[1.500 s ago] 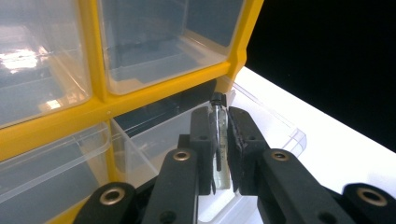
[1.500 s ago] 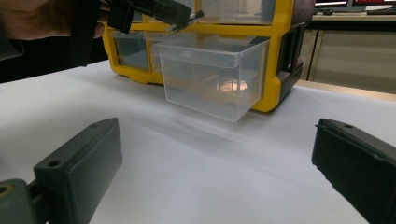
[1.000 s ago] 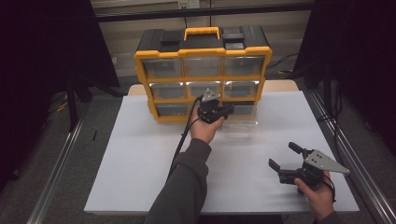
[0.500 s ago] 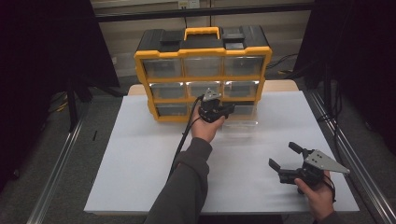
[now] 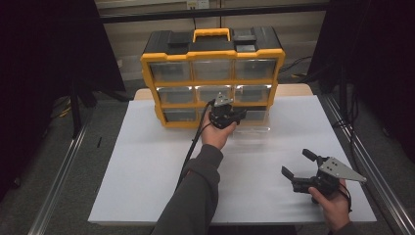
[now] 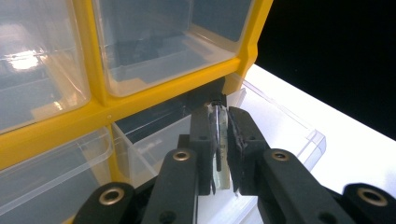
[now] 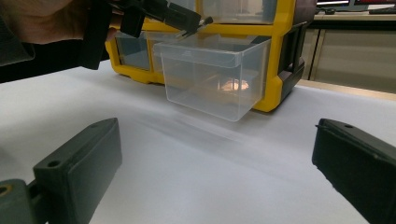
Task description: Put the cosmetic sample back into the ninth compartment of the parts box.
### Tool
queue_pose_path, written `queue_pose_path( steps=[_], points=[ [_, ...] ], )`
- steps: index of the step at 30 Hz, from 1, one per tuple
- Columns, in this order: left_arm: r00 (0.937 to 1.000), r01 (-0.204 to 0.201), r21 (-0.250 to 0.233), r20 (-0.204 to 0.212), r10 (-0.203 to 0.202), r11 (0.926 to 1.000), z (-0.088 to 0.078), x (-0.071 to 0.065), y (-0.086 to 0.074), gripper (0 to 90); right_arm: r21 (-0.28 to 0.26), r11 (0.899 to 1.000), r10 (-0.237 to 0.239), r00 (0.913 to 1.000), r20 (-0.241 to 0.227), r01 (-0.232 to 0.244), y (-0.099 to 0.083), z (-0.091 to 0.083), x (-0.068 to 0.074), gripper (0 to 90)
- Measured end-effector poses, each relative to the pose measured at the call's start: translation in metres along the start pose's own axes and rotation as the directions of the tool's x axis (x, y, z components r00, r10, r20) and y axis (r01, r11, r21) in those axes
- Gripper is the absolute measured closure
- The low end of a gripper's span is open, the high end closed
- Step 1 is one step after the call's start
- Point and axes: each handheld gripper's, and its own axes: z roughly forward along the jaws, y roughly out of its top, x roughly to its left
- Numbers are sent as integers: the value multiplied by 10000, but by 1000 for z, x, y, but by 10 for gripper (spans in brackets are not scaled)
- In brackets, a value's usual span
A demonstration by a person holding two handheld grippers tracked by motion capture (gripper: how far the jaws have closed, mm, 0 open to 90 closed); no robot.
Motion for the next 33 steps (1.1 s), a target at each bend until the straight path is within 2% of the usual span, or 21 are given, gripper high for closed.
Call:
queue_pose_path(
  steps=[5, 16, 19, 23, 28, 33],
  points=[
    [10000, 75, 22, 11, -75, 10000, 1, 0, -1, 811, -9, 10000, -25, 10000, -23, 25, 0, 0, 0, 10],
    [10000, -46, 97, 14, 46, 9999, 2, 1, -2, 802, -41, 10000, 14, 10000, -2, -14, 0, 0, 0, 10],
    [10000, -1, 48, -34, 2, 10000, 2, 1, -2, 772, -51, 10000, 20, 10000, 4, -20, 0, 0, 0, 10],
    [9999, 92, 4, 121, -92, 10000, 1, 2, -2, 755, -54, 10000, 20, 10000, -6, -20, 0, 0, 0, 10],
    [9995, 40, -1, 320, -40, 10000, -1, 1, -1, 681, -48, 10000, -2, 10000, 2, 2, 0, 0, 0, 10],
    [9985, 186, -265, 519, -172, 9995, -7, 1, -1, 612, -39, 10000, 19, 10000, 16, -19, 0, 0, 0, 10]
  ],
)
